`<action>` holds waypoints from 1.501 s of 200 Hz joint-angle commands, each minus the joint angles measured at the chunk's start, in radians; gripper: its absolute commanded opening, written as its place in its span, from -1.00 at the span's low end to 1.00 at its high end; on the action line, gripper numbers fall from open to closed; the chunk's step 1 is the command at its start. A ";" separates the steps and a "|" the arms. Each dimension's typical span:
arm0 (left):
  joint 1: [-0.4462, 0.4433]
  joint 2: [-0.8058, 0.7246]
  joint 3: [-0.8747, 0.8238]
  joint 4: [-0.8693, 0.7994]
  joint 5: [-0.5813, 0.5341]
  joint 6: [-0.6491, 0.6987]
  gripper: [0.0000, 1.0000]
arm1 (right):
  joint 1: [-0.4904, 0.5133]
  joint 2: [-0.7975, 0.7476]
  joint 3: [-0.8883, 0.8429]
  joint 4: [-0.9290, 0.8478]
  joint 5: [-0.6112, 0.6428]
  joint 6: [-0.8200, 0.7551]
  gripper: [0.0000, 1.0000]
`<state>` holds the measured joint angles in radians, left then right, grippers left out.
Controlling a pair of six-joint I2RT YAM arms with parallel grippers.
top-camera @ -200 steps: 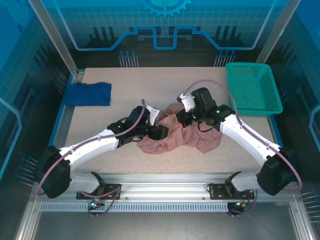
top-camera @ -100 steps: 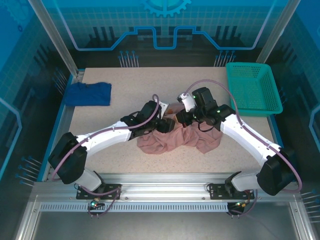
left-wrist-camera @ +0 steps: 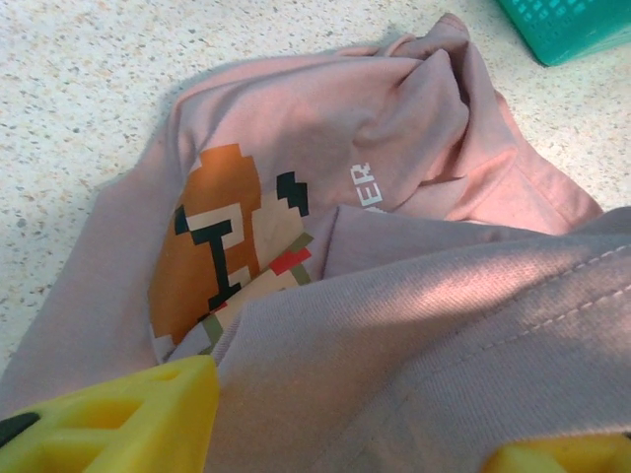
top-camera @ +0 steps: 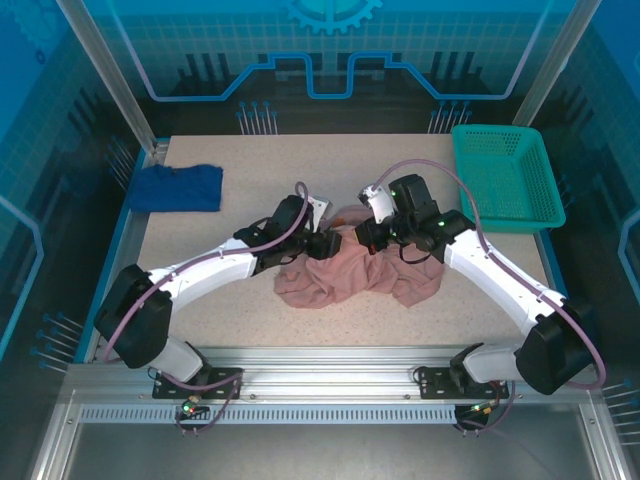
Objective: Fold the inside-out t-shirt
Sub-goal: Turn the T-shirt inside out at the center of the table.
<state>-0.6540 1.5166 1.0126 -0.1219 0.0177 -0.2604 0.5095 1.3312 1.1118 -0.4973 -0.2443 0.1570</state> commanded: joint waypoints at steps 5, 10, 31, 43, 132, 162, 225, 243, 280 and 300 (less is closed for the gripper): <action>0.026 -0.030 -0.024 0.037 0.095 -0.015 0.19 | -0.008 -0.017 -0.010 0.001 -0.016 0.006 -1.00; 0.030 -0.035 -0.029 0.041 0.108 -0.017 0.20 | -0.008 -0.018 -0.010 0.000 -0.016 0.005 -1.00; 0.037 -0.049 -0.040 0.040 0.121 -0.016 0.22 | -0.008 -0.016 -0.009 -0.001 -0.015 0.003 -1.00; 0.040 -0.049 -0.043 0.036 0.117 -0.013 0.22 | -0.008 -0.015 -0.007 0.001 -0.017 0.004 -1.00; 0.060 -0.049 -0.069 0.022 0.107 -0.014 0.17 | -0.009 -0.015 -0.006 0.000 -0.018 0.003 -1.00; 0.065 -0.052 -0.079 0.024 0.108 -0.017 0.16 | -0.008 -0.013 -0.006 0.002 -0.021 0.004 -1.00; 0.081 -0.065 -0.100 0.030 0.116 -0.020 0.10 | -0.008 -0.009 -0.003 0.003 -0.026 0.005 -1.00; 0.081 -0.051 -0.097 0.028 0.114 -0.017 0.04 | -0.008 -0.008 -0.001 0.003 -0.031 0.006 -1.00; 0.080 -0.002 -0.071 0.015 0.111 -0.002 -0.16 | -0.008 -0.011 0.002 0.012 -0.049 0.016 -1.00; 0.080 0.018 -0.058 -0.008 0.090 0.019 -0.27 | -0.008 -0.016 0.006 0.014 -0.046 0.018 -1.00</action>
<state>-0.5785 1.5028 0.9302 -0.1005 0.1131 -0.2623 0.5095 1.3312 1.1118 -0.4961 -0.2668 0.1608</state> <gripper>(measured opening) 0.385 0.046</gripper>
